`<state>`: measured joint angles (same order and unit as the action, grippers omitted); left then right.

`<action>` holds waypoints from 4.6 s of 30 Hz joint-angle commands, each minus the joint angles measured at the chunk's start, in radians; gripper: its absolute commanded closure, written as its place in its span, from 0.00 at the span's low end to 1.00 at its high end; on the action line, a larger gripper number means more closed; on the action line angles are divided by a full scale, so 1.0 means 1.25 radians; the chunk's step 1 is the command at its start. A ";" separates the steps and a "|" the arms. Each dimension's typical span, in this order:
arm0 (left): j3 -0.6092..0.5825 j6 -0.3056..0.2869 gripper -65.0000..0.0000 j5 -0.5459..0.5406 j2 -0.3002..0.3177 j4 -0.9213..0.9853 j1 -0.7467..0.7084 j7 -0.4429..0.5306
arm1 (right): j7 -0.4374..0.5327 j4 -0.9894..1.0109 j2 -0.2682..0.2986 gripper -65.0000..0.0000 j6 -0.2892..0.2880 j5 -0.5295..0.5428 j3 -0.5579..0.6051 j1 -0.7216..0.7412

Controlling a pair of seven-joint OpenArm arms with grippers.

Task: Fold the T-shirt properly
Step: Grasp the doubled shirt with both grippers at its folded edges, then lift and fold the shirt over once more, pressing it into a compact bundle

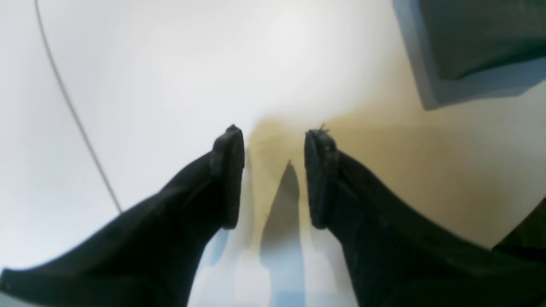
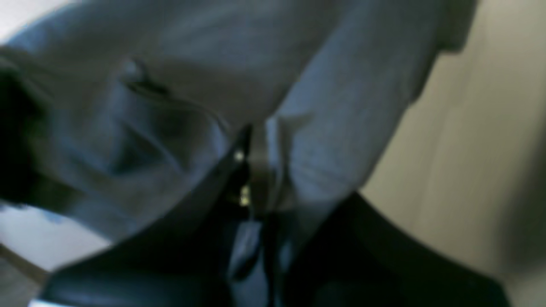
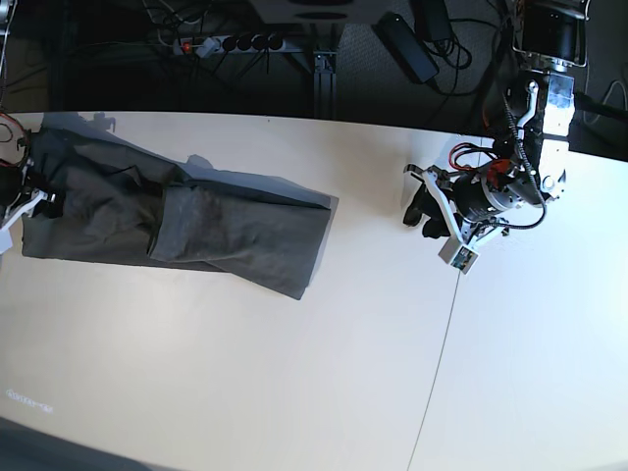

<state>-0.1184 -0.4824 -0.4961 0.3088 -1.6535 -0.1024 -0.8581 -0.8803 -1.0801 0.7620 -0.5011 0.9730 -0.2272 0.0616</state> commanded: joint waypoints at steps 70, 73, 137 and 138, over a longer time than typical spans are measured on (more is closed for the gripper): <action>0.000 -0.001 0.59 0.011 -0.194 0.313 0.105 0.029 | 0.080 -0.672 -0.355 0.45 -0.033 -0.527 0.672 0.090; 0.000 -0.001 0.59 -0.003 -0.154 0.308 0.126 0.015 | 0.083 -0.672 -0.377 0.45 -0.033 -0.446 0.657 0.090; -0.266 -0.058 1.00 0.096 -0.032 0.199 0.197 0.104 | -0.090 -0.199 -0.211 1.00 -0.061 -0.127 0.475 0.252; -0.266 -0.058 1.00 0.096 -0.032 0.209 0.215 0.109 | -0.096 -0.229 -0.198 1.00 -0.060 -0.122 0.474 0.231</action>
<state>-0.4572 -0.5789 -0.4126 0.2611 -1.3872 0.1509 -0.6979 -1.0042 -1.3499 0.5179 -0.5068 0.8043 0.3687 0.3264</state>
